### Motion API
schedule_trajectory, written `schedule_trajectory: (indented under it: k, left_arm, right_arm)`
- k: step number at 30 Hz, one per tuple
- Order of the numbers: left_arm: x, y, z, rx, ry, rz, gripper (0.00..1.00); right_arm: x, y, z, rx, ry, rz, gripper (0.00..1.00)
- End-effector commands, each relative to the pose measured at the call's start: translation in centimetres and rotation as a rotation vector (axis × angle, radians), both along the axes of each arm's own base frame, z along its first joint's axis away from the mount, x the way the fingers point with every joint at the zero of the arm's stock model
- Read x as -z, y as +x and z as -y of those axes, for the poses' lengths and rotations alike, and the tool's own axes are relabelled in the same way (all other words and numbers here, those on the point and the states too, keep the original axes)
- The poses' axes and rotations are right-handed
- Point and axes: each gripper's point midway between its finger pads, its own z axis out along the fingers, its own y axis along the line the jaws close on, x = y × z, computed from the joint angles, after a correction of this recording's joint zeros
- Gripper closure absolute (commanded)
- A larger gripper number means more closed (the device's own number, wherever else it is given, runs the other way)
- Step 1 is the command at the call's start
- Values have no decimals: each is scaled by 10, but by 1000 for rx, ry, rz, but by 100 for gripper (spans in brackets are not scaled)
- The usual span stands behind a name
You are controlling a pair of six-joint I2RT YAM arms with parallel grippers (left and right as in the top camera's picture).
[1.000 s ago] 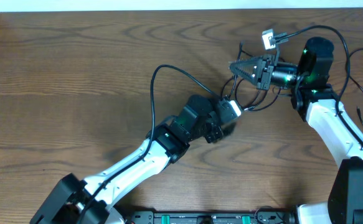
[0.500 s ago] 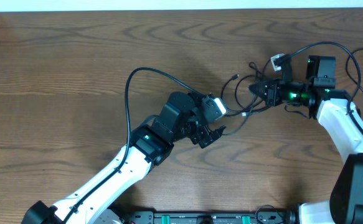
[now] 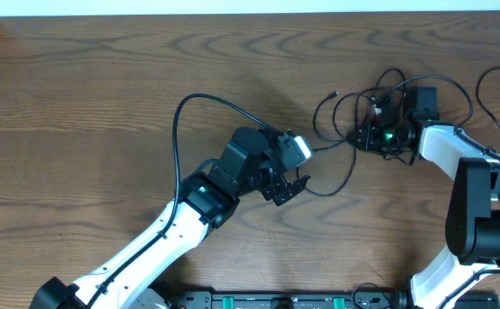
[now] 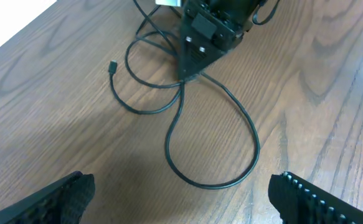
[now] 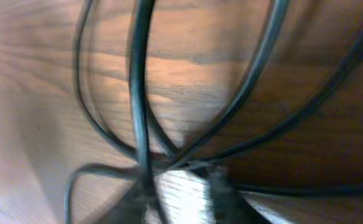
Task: Untangle cables
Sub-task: 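Carry the cable bundle to the far right corner with the right gripper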
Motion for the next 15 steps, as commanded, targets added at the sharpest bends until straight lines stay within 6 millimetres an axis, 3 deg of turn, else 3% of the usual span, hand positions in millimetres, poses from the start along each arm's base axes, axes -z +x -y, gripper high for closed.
schedule_trajectory:
  k: [1,4,8,12,15]
  left_arm:
    - [-8,1,1,11,-13,15,6]
    - [-8,1,1,11,-12,14,5]
    - [-7,0,1,11,-10,11,6]
    - [-3,-2,-1,10,2,-4,6]
    - [0,-2,-3,4,13,-10,6]
  right_arm:
    - [20,1,28,104,-141,-49,52]
    - [23,2,33,114,-194,-45,45]
    - [25,4,32,111,-224,-35,45]
    - [43,0,36,112,-282,-68,52]
    - [67,-3,52,136,-404,-100,61]
